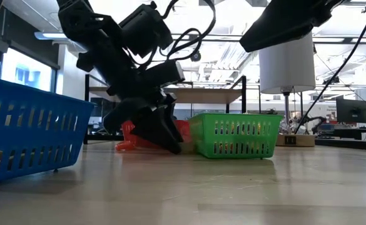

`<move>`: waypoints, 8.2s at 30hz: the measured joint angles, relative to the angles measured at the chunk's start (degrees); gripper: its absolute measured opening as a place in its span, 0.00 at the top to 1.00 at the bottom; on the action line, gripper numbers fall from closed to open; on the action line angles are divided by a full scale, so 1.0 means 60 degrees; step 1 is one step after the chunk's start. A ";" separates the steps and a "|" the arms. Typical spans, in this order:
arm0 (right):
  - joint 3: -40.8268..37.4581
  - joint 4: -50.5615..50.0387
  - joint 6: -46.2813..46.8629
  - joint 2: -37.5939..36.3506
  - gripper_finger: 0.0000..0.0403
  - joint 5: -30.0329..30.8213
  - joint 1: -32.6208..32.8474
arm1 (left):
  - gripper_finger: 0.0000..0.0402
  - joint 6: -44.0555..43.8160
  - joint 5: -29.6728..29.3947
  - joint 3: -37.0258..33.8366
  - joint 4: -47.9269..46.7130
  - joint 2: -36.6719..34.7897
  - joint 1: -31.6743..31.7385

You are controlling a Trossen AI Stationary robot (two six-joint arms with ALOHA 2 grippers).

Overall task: Pick & Place Office Desk Supplies
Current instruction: Put the brown rubber band into the blue bin, then put the orange spring keychain into the green bin

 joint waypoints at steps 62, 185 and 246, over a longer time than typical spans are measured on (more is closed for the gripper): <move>0.0000 0.0843 0.0284 0.0066 0.53 -0.2315 0.0085 | 1.00 -0.3365 -0.5062 0.3090 -0.6083 -0.6187 -0.4526; 0.0000 0.2400 0.0226 0.0262 0.53 -0.2217 0.1020 | 0.99 -1.4573 -0.0070 0.1508 -0.6970 -0.2288 -0.6000; 0.0000 0.3048 -0.1160 0.0841 0.53 -0.2239 0.0597 | 0.73 -0.4079 -0.4018 0.2393 -0.8959 -0.3541 -0.3246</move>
